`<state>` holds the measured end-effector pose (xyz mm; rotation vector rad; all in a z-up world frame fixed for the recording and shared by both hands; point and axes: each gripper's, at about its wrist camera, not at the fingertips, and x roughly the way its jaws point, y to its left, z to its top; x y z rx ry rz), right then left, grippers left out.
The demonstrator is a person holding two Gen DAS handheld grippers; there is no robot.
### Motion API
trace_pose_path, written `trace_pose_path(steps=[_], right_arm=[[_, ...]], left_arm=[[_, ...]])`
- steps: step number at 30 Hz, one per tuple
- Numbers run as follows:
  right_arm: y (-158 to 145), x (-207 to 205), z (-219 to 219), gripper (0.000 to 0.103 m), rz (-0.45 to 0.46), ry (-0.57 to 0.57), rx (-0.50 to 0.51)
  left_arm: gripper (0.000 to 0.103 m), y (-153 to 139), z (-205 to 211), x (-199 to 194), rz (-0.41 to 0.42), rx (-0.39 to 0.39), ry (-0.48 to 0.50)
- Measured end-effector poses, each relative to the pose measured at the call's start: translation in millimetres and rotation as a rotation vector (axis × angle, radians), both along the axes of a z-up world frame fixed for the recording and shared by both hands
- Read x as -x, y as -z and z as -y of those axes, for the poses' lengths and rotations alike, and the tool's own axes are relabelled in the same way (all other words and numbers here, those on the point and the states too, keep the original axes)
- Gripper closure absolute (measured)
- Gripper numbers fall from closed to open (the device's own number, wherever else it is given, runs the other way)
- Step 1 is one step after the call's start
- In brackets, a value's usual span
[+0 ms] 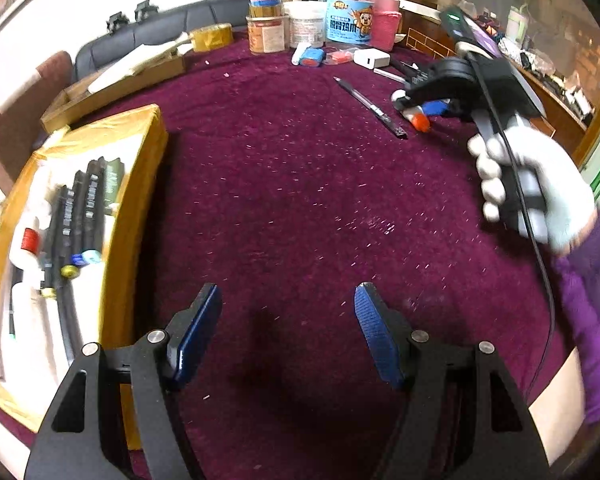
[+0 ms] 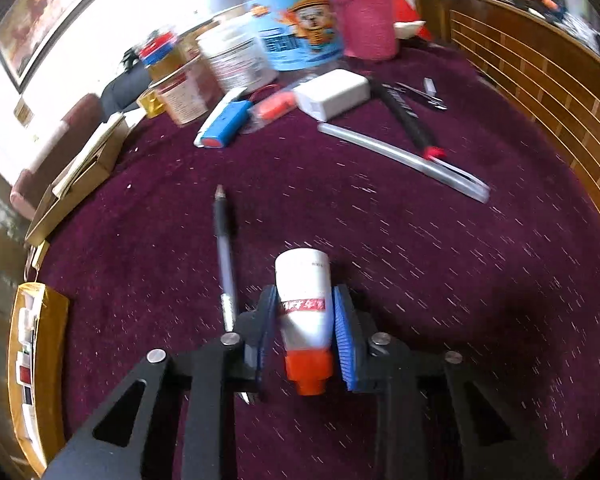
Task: Organize rigid objects
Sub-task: 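Move both grippers back toward the pen and orange-capped glue bottle, then grasp the orange-capped glue bottle with the right gripper while the left grasps the pen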
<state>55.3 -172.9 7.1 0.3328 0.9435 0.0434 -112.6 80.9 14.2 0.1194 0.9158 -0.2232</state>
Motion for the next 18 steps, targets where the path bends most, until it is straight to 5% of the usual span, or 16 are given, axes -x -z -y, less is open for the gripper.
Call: trace_pose_path(steps=[6,18], right_arm=[[7.5,43.8,38.8,0.079,0.088,0.087,-0.113],[12.0,45.1,55.6,0.079,0.143,0.075,-0.240]], left_arm=[[0.035,-1.0,23.0,-35.8,-0.034,0.069,0.024],[0.035,-2.0,101.3,-168.4,0.014,0.126,0.023]])
